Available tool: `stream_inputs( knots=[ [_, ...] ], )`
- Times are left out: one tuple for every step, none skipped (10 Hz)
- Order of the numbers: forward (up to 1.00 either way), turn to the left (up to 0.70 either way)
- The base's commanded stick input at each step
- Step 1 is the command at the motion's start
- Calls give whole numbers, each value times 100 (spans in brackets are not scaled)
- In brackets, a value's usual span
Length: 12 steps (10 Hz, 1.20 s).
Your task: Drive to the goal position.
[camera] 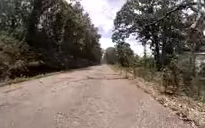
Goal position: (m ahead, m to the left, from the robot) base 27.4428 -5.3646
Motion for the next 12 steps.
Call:
stream_inputs(
  knots=[
    [70, 0],
    [70, 0],
    [70, 0],
    [70, 0],
    [70, 0],
    [70, 0],
    [70, 0],
    [70, 0],
    [70, 0],
    [70, 0],
    [70, 0],
    [70, -35]
  ],
)
